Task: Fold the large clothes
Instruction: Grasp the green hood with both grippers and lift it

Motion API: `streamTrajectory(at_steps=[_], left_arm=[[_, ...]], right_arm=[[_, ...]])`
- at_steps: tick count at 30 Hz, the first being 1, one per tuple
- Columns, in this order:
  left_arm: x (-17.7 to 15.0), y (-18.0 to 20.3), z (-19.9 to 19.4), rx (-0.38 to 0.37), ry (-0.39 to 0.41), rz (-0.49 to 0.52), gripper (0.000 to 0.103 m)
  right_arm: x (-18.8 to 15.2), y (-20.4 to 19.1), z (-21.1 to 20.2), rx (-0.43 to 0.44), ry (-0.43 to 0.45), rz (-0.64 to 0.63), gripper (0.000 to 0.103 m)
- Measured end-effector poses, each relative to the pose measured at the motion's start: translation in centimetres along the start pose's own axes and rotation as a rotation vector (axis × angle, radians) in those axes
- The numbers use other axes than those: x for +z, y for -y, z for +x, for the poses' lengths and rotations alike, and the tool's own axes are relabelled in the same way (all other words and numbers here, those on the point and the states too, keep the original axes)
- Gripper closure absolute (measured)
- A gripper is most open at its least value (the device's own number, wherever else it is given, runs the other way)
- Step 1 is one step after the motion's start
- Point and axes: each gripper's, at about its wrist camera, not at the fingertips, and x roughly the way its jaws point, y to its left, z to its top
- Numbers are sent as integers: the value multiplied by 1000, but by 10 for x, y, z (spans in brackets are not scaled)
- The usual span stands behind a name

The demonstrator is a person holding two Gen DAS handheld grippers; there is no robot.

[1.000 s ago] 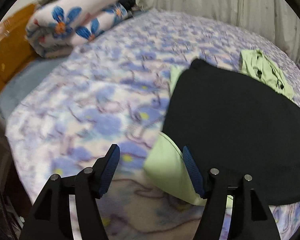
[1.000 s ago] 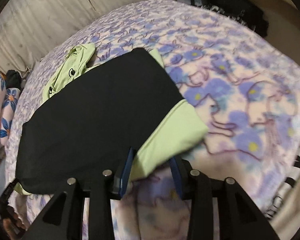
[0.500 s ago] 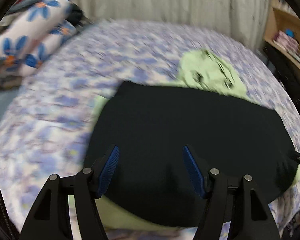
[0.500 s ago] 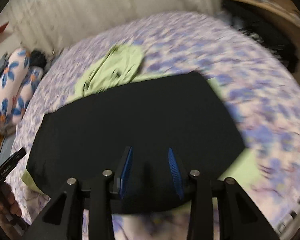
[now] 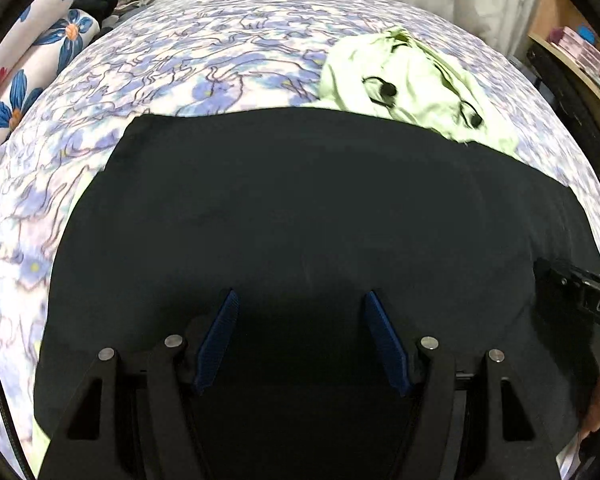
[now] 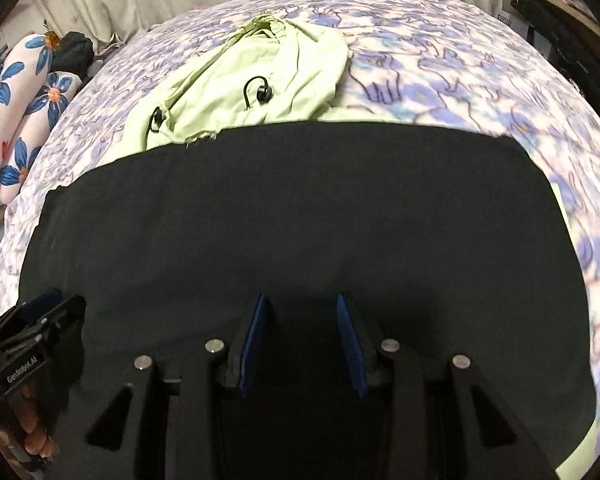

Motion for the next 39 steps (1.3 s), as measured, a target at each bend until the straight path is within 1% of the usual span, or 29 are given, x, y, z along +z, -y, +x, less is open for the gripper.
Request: streamTrajectory(at_steps=[3, 6, 9, 10, 12, 13, 14, 15, 16, 17, 18, 21, 23, 26, 27, 29, 30, 31, 34, 35, 36, 37, 38, 39], left_arm=[[17, -3, 7, 6, -10, -5, 38], [38, -6, 5, 8, -12, -5, 38], [69, -8, -1, -19, 28, 4, 38], [85, -9, -2, -36, 37, 9, 38], [113, -8, 3, -61, 34, 15, 38], [123, -5, 8, -71, 28, 17, 38], [141, -4, 15, -80, 20, 21, 38], [158, -4, 25, -84, 11, 24, 38], [168, -1, 32, -86, 0, 28, 38], [187, 0, 44, -90, -19, 23, 38], [199, -1, 53, -101, -31, 12, 38], [232, 0, 83, -141, -73, -30, 38], [248, 1, 104, -163, -109, -42, 38], [264, 2, 127, -163, -111, -59, 38], [267, 2, 134, -183, -117, -65, 38], [274, 4, 147, -245, -141, -79, 38], [276, 6, 150, -256, -146, -81, 38], [278, 9, 153, -257, -147, -71, 38], [283, 24, 161, -215, -128, -3, 38], [284, 30, 164, -190, -117, 27, 43], [284, 35, 166, -177, -106, 51, 69], [285, 37, 167, -170, -100, 70, 88], [284, 43, 168, -161, -94, 89, 99], [284, 45, 167, -142, -83, 98, 100]], right_arm=[[15, 3, 2, 19, 4, 6, 66], [37, 8, -2, 39, 13, 21, 66], [68, 15, -19, 43, 93, 15, 66], [79, 18, -21, 45, 105, 16, 66], [104, 27, -19, 62, 111, 38, 59], [120, 32, -14, 73, 107, 51, 58], [136, 36, -7, 82, 94, 63, 58], [152, 39, 2, 97, 71, 67, 58], [162, 42, 10, 107, 52, 71, 58], [176, 44, 19, 117, 34, 81, 58], [189, 47, 28, 125, 22, 93, 58], [218, 49, 51, 115, 3, 118, 58], [233, 51, 68, 110, -17, 133, 58], [250, 55, 92, 125, -41, 160, 58], [254, 55, 99, 116, -45, 162, 58], [260, 55, 111, 87, -53, 158, 58], [262, 55, 116, 82, -55, 157, 58], [264, 55, 121, 82, -56, 161, 58], [271, 56, 128, 86, -30, 170, 58], [273, 57, 129, 92, -24, 173, 58], [274, 58, 131, 96, -21, 175, 58], [276, 58, 132, 100, -19, 176, 59], [277, 57, 132, 100, -14, 162, 66], [278, 53, 132, 96, -14, 127, 83]])
